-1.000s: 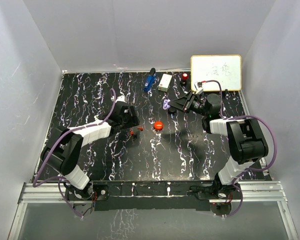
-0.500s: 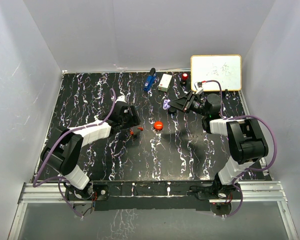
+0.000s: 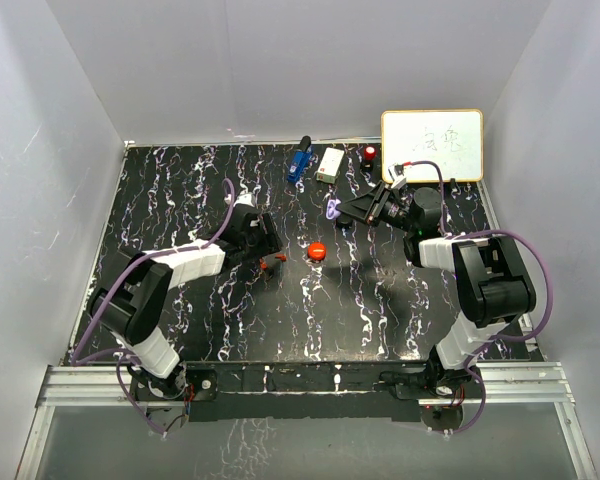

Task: Insert the wireless bluetooth earbuds into the charging case
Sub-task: Pick up the earbud from the center of the board.

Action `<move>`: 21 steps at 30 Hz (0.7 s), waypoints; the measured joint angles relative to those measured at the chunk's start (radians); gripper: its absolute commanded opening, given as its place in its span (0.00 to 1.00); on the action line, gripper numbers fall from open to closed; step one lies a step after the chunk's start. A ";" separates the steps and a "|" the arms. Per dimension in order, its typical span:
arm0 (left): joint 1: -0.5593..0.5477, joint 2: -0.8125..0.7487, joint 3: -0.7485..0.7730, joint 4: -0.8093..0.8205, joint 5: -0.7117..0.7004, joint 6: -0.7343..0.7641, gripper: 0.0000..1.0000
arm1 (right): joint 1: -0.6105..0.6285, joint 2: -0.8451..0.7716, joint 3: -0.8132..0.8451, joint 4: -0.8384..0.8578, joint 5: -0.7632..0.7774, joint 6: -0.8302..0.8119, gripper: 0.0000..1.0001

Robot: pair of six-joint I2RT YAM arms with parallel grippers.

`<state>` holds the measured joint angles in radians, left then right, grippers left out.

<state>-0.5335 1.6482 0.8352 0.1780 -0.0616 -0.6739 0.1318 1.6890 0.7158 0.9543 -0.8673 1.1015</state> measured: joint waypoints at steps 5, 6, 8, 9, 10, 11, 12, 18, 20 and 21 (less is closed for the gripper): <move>0.000 0.002 0.000 0.001 0.000 0.000 0.62 | 0.000 0.003 0.000 0.000 0.000 0.000 0.00; 0.000 0.006 0.000 0.002 0.000 0.000 0.62 | 0.000 0.004 0.000 0.000 0.000 0.000 0.00; 0.000 0.018 0.000 0.002 0.000 0.000 0.62 | 0.000 0.005 0.000 0.000 0.000 0.000 0.00; 0.000 0.024 0.000 0.001 0.000 0.000 0.62 | 0.000 0.006 0.000 0.000 0.000 0.000 0.00; 0.000 0.030 0.000 0.002 0.000 0.000 0.62 | 0.000 0.006 0.000 0.000 0.000 0.000 0.00; 0.000 0.034 0.000 0.003 0.000 0.000 0.62 | 0.000 0.008 0.000 0.000 0.000 0.000 0.00; 0.000 0.036 0.001 0.006 0.000 0.000 0.62 | 0.000 0.008 0.000 0.000 0.000 0.000 0.00; 0.000 0.051 0.009 0.026 0.000 0.000 0.62 | 0.000 0.018 0.000 0.000 0.000 0.000 0.00; 0.000 0.060 0.018 0.028 0.000 0.001 0.62 | 0.000 0.019 0.000 0.000 0.000 0.000 0.00; 0.000 0.066 0.024 0.030 0.000 0.001 0.62 | 0.000 0.019 0.000 0.000 0.000 0.000 0.00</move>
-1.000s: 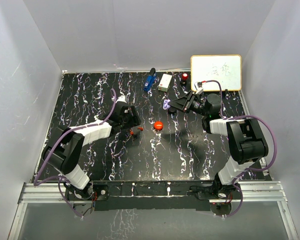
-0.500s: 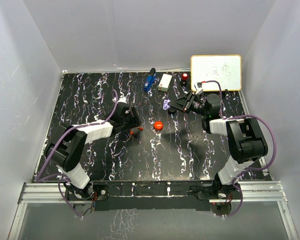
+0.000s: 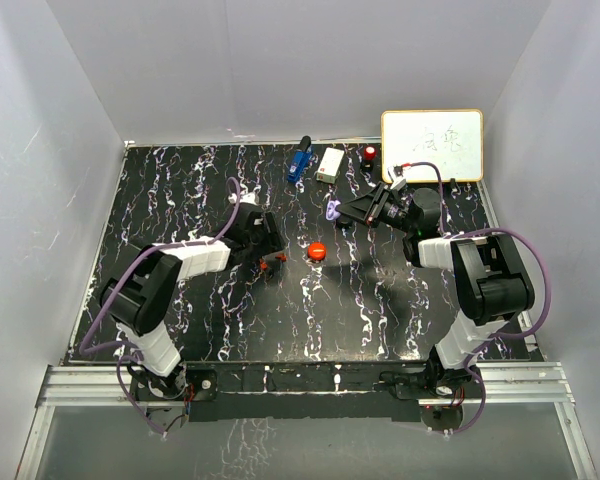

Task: Insert the wireless bluetooth earbuds into the charging case
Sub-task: Pick up the earbud from the center of the board.

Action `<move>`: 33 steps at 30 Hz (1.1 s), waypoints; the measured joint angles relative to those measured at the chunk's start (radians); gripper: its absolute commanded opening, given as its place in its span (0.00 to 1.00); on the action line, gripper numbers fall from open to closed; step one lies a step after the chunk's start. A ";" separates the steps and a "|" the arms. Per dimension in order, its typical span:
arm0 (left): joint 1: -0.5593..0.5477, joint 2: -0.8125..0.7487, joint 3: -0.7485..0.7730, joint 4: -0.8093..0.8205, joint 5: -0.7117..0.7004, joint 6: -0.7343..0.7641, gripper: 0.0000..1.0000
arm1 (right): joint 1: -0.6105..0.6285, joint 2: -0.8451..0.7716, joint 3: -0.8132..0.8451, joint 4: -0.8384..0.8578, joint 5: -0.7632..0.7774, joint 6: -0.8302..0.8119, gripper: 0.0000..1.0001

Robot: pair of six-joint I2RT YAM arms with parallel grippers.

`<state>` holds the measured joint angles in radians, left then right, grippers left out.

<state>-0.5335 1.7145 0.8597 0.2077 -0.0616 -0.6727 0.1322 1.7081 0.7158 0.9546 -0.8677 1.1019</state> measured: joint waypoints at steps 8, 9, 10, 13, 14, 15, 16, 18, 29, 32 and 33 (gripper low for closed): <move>0.000 0.037 0.043 -0.003 -0.002 0.009 0.62 | 0.000 0.000 0.000 0.007 -0.002 0.000 0.00; 0.000 0.039 0.046 -0.004 -0.002 0.011 0.62 | 0.000 0.000 0.000 0.010 -0.003 0.000 0.00; 0.000 0.043 0.050 -0.004 -0.002 0.012 0.62 | 0.000 0.000 0.000 0.012 -0.003 0.000 0.00; 0.000 0.050 0.058 -0.004 -0.002 0.016 0.62 | 0.000 0.000 0.000 0.015 -0.003 0.000 0.00; 0.000 0.051 0.060 -0.003 -0.002 0.018 0.62 | 0.000 0.000 0.000 0.015 -0.003 0.000 0.00; 0.000 0.054 0.062 -0.003 -0.002 0.019 0.62 | 0.000 0.000 0.000 0.015 -0.003 0.000 0.00; 0.000 0.058 0.065 -0.002 -0.002 0.019 0.62 | 0.000 0.000 0.000 0.015 -0.003 0.000 0.00; 0.001 0.064 0.073 0.000 -0.002 0.021 0.62 | 0.000 0.000 0.000 0.015 -0.003 0.000 0.00; 0.006 0.119 0.137 -0.002 -0.002 0.047 0.62 | 0.000 0.000 0.000 0.015 -0.005 0.001 0.00; 0.007 0.133 0.156 -0.006 -0.002 0.054 0.62 | 0.000 0.000 0.000 0.015 -0.007 0.002 0.00; 0.007 0.137 0.163 -0.012 -0.002 0.058 0.62 | 0.000 0.000 0.000 0.015 -0.007 0.002 0.00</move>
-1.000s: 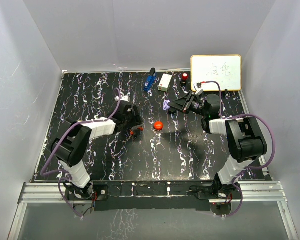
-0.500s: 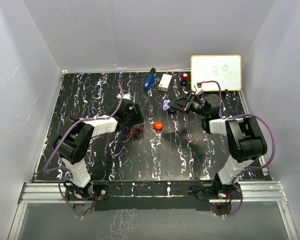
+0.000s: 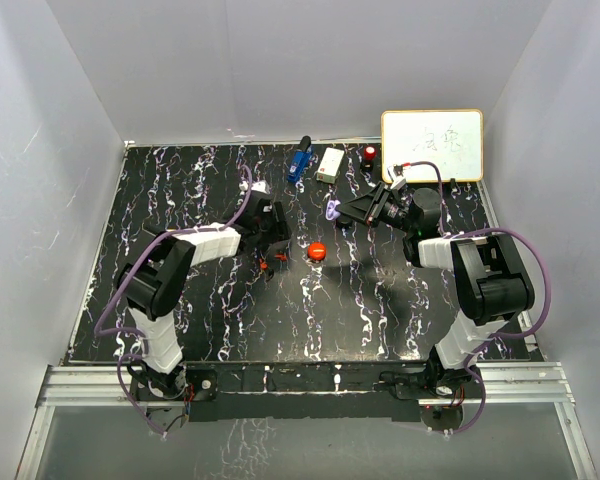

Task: Insert the wireless bluetooth earbuds into the charging case
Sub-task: Pick up the earbud from the center of the board.

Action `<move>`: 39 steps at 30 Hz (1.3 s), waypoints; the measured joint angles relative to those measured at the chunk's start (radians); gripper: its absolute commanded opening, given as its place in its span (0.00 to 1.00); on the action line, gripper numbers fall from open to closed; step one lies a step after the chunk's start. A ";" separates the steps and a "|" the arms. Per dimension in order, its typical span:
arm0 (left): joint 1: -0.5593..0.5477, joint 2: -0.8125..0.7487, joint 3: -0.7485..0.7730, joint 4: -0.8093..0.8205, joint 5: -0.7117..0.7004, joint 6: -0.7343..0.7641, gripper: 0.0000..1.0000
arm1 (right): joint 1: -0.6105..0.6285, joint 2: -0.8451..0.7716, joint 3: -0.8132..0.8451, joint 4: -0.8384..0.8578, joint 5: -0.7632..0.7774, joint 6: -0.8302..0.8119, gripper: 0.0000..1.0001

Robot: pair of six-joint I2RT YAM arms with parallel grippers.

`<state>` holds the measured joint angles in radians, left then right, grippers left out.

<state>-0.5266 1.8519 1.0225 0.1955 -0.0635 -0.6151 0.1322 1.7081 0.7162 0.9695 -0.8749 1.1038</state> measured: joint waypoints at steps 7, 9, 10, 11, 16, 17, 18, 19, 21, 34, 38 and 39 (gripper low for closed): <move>0.000 0.018 0.050 -0.072 -0.012 0.050 0.62 | 0.000 0.000 0.000 0.000 0.000 0.001 0.00; 0.000 0.019 0.062 -0.101 -0.026 0.070 0.61 | 0.000 0.000 0.000 0.000 0.000 0.002 0.00; 0.000 0.019 0.065 -0.113 -0.031 0.078 0.61 | 0.000 0.000 0.000 0.001 0.000 0.002 0.00; 0.000 0.019 0.070 -0.127 -0.036 0.089 0.61 | 0.000 0.000 0.000 0.001 0.000 0.002 0.00; 0.000 0.018 0.077 -0.159 -0.054 0.140 0.59 | 0.000 0.000 0.000 0.008 0.000 0.005 0.00; 0.000 0.018 0.077 -0.159 -0.054 0.148 0.59 | 0.000 0.000 0.000 0.010 0.000 0.006 0.00; 0.000 0.018 0.077 -0.159 -0.054 0.159 0.58 | 0.000 0.000 0.000 0.012 0.000 0.007 0.00; 0.000 0.018 0.077 -0.160 -0.054 0.167 0.58 | 0.000 0.000 0.000 0.015 0.000 0.009 0.00; 0.000 0.018 0.077 -0.162 -0.054 0.186 0.55 | 0.000 0.000 0.000 0.022 0.000 0.011 0.00; -0.018 0.047 0.127 -0.225 -0.078 0.296 0.44 | 0.000 0.000 -0.004 0.030 0.000 0.021 0.00; -0.038 0.062 0.148 -0.250 -0.114 0.320 0.43 | 0.000 0.000 -0.008 0.030 0.000 0.021 0.00; -0.041 0.065 0.152 -0.254 -0.122 0.325 0.42 | 0.000 0.000 -0.008 0.030 0.000 0.022 0.00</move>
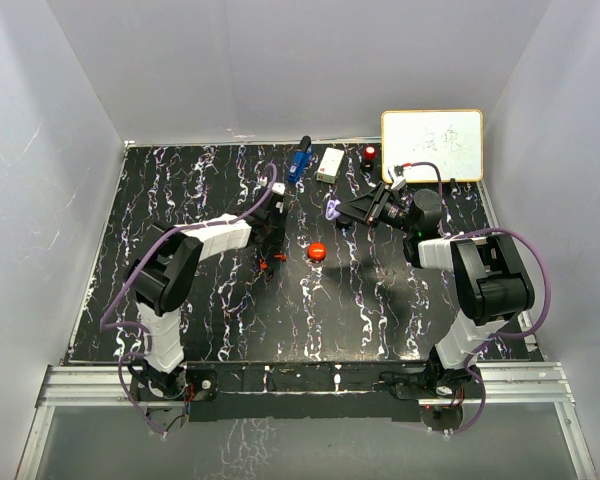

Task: Insert the wireless bluetooth earbuds into the charging case
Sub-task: Pick up the earbud from the center of the board.

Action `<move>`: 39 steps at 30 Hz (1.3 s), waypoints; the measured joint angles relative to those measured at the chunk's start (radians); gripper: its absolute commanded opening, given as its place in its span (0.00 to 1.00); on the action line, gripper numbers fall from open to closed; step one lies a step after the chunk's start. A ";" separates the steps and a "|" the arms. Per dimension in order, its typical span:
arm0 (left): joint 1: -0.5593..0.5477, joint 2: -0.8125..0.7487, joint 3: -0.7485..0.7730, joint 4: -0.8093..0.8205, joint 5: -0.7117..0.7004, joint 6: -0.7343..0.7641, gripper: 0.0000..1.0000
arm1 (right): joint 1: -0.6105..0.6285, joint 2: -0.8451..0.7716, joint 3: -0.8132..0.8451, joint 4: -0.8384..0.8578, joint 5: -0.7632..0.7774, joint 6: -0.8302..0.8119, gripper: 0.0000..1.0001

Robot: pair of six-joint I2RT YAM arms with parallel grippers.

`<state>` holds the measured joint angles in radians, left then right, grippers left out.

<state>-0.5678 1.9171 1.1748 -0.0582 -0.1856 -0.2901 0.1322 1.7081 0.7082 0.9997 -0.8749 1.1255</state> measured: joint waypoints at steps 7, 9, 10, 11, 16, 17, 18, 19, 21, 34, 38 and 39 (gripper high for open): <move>-0.023 0.014 0.021 -0.011 -0.040 0.010 0.34 | 0.000 0.000 0.000 0.000 0.000 0.001 0.00; -0.027 0.021 0.029 -0.010 -0.045 0.010 0.34 | 0.000 0.000 -0.001 0.000 0.000 0.001 0.00; -0.029 0.024 0.032 -0.010 -0.048 0.011 0.33 | 0.000 0.000 -0.002 0.000 0.000 0.001 0.00; -0.031 0.025 0.035 -0.011 -0.052 0.011 0.32 | 0.000 0.000 -0.002 0.000 0.000 0.001 0.00; -0.034 0.026 0.037 -0.014 -0.060 0.010 0.30 | 0.000 0.000 -0.003 0.000 0.000 0.001 0.00; -0.036 0.026 0.037 -0.014 -0.061 0.010 0.30 | 0.000 0.000 -0.003 0.000 0.000 0.001 0.00; -0.037 0.026 0.037 -0.014 -0.062 0.010 0.30 | 0.000 0.000 -0.003 0.000 0.000 0.001 0.00; -0.037 0.026 0.037 -0.014 -0.063 0.010 0.30 | 0.000 0.000 -0.003 0.000 0.000 0.001 0.00; -0.037 0.026 0.037 -0.015 -0.063 0.009 0.30 | 0.000 0.000 -0.003 0.000 0.000 0.001 0.00; -0.037 0.026 0.035 -0.018 -0.067 -0.002 0.22 | 0.000 0.000 -0.003 0.000 0.000 0.001 0.00; -0.037 0.025 0.034 -0.017 -0.067 -0.006 0.16 | 0.000 0.000 -0.003 0.000 0.000 0.002 0.00; -0.038 0.025 0.034 -0.018 -0.067 -0.007 0.14 | 0.000 0.000 -0.003 0.000 0.000 0.002 0.00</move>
<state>-0.6056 1.9419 1.2087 -0.0757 -0.2527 -0.2974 0.1322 1.7081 0.7055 0.9993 -0.8749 1.1271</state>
